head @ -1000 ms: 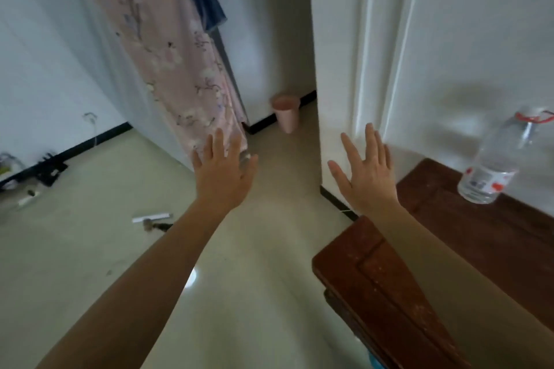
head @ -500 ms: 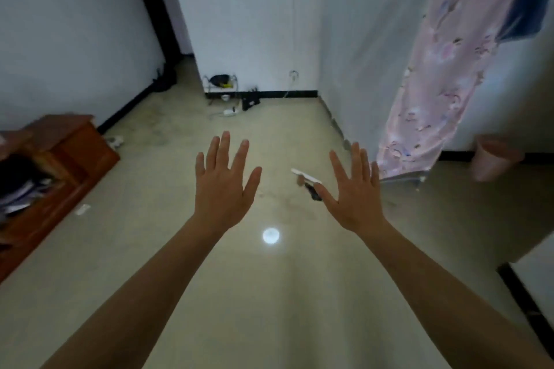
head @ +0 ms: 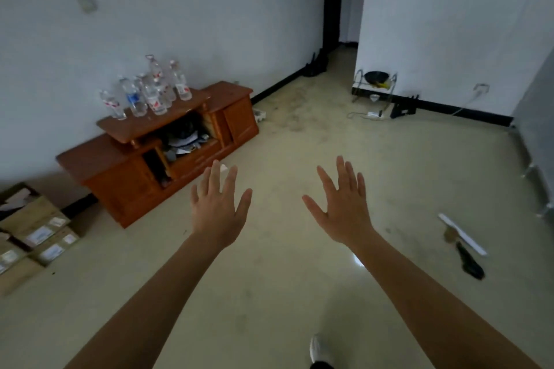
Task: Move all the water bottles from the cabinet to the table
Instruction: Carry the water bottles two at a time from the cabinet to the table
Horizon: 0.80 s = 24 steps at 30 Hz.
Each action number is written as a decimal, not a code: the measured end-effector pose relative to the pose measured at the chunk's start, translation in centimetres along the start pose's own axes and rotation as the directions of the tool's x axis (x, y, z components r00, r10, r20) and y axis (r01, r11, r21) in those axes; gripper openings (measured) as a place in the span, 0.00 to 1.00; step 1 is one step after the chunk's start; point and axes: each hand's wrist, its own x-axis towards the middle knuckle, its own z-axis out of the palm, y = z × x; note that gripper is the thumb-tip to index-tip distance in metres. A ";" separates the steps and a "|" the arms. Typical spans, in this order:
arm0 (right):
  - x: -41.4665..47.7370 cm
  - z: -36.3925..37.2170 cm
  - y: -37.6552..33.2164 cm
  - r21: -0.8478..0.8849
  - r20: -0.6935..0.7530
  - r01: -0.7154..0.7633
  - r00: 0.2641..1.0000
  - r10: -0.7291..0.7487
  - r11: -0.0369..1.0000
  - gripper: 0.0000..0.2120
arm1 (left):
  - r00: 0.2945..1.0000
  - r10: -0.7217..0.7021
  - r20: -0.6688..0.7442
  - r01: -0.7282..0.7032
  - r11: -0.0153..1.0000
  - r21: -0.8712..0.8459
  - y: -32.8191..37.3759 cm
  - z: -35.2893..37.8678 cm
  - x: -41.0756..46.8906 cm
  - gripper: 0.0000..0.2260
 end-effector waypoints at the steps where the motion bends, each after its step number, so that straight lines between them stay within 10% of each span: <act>1: 2.7 1.8 -0.2 0.010 0.031 0.013 0.999 -0.013 1.000 0.36 | 0.999 -0.032 0.016 0.032 0.999 0.019 -1.3 0.9 2.4 0.30; 24: 55.4 30.2 -26.4 0.106 0.321 0.406 0.850 -0.417 0.908 0.39 | 0.875 -0.478 0.072 0.480 0.877 -0.009 -37.2 8.9 43.8 0.28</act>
